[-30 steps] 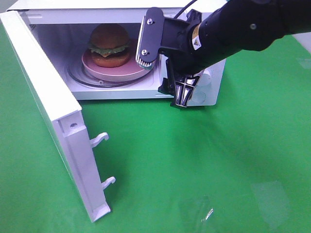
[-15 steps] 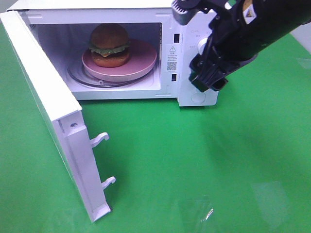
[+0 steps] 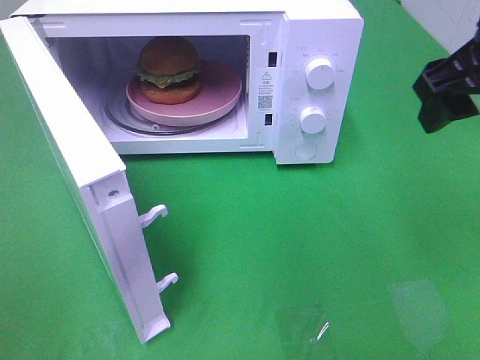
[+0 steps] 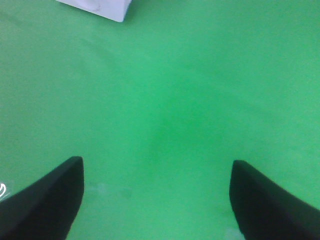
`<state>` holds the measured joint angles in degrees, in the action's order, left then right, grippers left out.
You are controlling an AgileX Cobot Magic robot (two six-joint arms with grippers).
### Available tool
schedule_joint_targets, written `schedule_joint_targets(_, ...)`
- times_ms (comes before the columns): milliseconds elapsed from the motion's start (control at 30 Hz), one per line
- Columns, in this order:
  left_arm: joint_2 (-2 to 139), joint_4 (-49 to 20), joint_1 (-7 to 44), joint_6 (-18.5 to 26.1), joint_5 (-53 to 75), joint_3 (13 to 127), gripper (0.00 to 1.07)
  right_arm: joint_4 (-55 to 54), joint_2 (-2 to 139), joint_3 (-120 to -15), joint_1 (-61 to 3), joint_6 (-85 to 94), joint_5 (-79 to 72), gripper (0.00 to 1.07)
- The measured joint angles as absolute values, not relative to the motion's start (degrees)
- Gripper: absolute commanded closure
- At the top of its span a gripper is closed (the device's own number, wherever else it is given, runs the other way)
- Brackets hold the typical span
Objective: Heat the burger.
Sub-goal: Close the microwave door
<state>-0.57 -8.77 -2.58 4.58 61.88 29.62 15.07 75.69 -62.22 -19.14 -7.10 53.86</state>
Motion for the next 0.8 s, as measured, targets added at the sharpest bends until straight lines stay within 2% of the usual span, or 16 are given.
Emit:
schedule_joint_targets(167, -0.6, -8.8, -2.6, 4.6, 61.9, 29.6, 0.06, 14.8, 71.8, -60.8, -18.2, -7.6, 57.2, 0.31)
schedule_joint_targets(300, -0.6, -8.8, -2.6, 4.6, 61.9, 29.6, 0.06, 14.6, 65.5, -53.8, -18.2, -8.0, 57.6, 0.31)
schedule_joint_targets(467, -0.6, -8.8, -2.6, 4.6, 61.9, 29.6, 0.06, 14.2, 62.2, -50.6, -18.2, -8.1, 57.6, 0.31)
schedule_joint_targets(533, -0.6, -8.8, -2.6, 4.6, 61.9, 29.6, 0.06, 13.8, 56.9, -46.6, -18.2, -8.3, 57.6, 0.31)
schedule_joint_targets(700, -0.6, -8.8, -2.6, 4.6, 61.9, 29.6, 0.06, 13.8, 52.3, -44.1, -18.2, -8.3, 57.5, 0.31)
schedule_joint_targets(800, -0.6, -8.8, -2.6, 4.6, 61.9, 29.6, 0.06, 13.8, 44.3, -41.4, -18.2, -8.3, 57.3, 0.31)
